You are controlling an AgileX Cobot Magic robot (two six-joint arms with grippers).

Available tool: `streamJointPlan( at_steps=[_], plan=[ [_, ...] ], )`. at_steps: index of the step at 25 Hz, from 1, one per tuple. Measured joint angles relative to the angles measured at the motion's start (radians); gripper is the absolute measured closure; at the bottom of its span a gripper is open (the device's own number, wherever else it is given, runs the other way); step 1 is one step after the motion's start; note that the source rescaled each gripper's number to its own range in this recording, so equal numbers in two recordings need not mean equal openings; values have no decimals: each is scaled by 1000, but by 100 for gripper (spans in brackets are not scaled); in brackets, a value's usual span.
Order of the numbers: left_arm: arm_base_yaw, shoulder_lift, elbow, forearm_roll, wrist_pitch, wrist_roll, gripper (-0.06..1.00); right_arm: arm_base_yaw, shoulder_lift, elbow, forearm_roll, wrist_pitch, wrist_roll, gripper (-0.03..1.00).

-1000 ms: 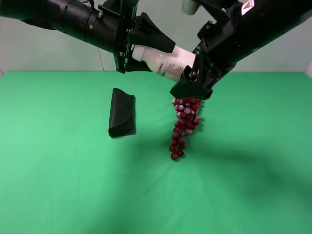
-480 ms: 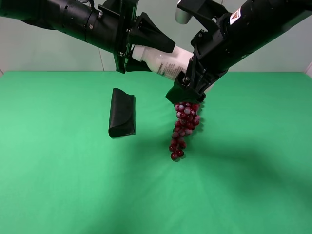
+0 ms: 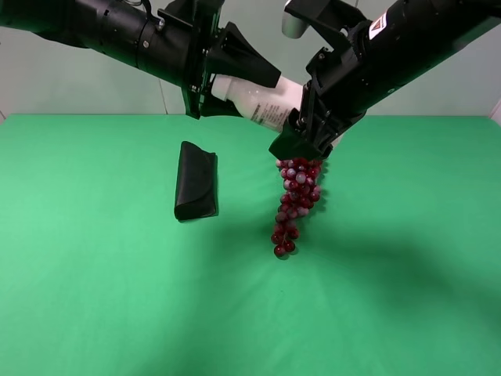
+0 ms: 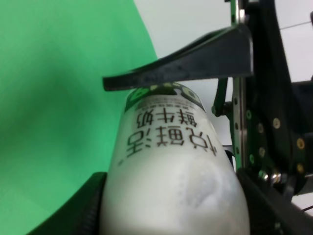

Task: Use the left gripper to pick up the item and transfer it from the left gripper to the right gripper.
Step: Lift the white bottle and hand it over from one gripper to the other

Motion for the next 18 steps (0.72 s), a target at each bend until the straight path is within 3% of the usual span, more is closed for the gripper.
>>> streamJointPlan(
  at_steps=[7,18],
  plan=[
    [0,0,0,6,0,0,92,2,0,0,0,0,0,89],
    [-1,0,0,6,0,0,92,3,0,0,4,3,-1,93]
  ],
)
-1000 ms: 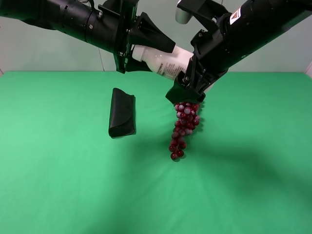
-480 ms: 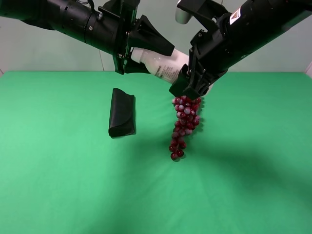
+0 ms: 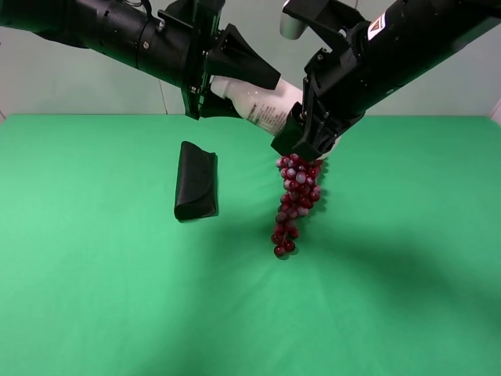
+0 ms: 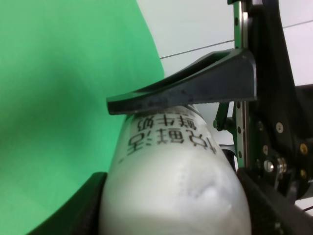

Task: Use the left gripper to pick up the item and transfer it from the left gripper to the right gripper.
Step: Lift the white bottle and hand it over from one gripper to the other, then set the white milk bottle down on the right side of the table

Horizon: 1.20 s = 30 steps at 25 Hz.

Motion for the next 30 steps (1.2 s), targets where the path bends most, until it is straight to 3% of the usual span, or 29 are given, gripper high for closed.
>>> streamJointPlan(
  at_steps=[15,17,20,21,24,30],
  plan=[
    [0,0,0,0,0,-24,91,0,0,0,6,2,0,94],
    [0,0,0,-12,0,-62,74,0,2,0,3,7,1,97],
    [0,0,0,-27,0,-101,35,0,9,0,-1,11,1,97],
    [0,0,0,-28,0,-101,30,0,9,0,-4,15,1,97],
    [0,0,0,-29,0,-102,21,0,9,0,-4,19,1,97],
    [0,0,0,-29,0,-101,18,0,9,0,-5,22,1,97]
  ],
)
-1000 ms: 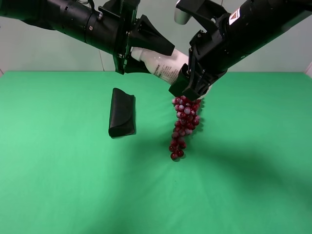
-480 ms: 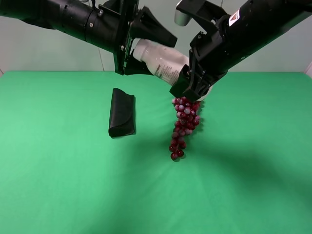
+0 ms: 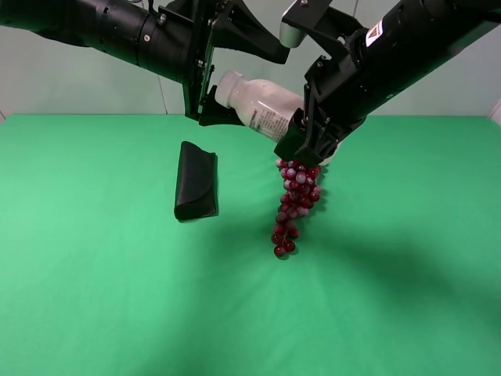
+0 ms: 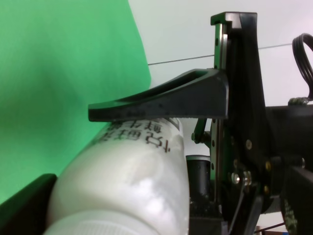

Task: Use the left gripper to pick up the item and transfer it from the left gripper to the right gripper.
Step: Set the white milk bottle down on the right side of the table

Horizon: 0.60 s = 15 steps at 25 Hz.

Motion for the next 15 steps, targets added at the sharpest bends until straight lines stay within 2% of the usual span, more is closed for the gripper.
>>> streamJointPlan(
  at_steps=[6,15],
  plan=[
    [0,0,0,0,0,0,18,0,0,0,0,2,0,97],
    [0,-1,0,86,0,0,18,0,0,0,4,4,0,97]
  ],
)
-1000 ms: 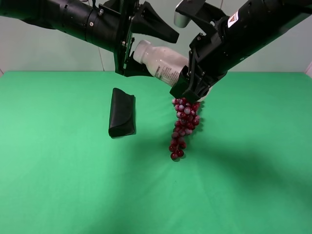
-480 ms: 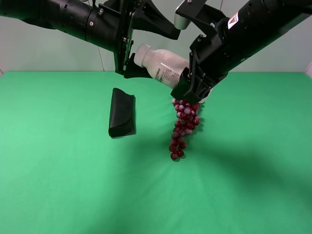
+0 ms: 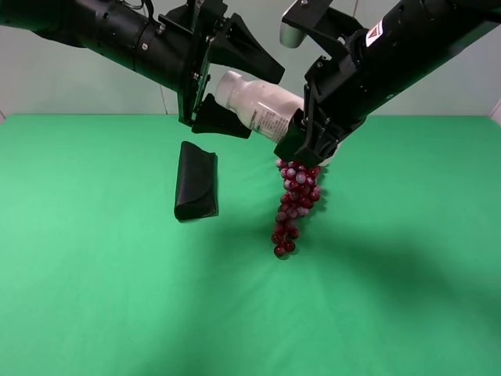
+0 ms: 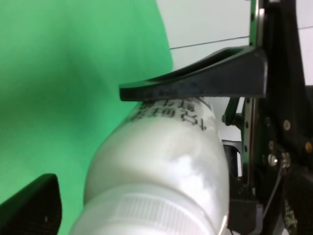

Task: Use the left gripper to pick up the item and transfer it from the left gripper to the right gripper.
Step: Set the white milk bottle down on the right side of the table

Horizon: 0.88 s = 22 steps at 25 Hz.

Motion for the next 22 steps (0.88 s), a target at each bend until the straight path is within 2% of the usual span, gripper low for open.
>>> streamJointPlan(
  at_steps=[5,13,22],
  plan=[
    [23,-8,0,14,0,0,18,0,0,0,1,1,0,97],
    [131,-75,-1,29,1,0,18,0,0,0,8,1,0,97],
    [254,-186,-1,135,2,-16,18,0,0,0,11,1,0,97]
  ],
)
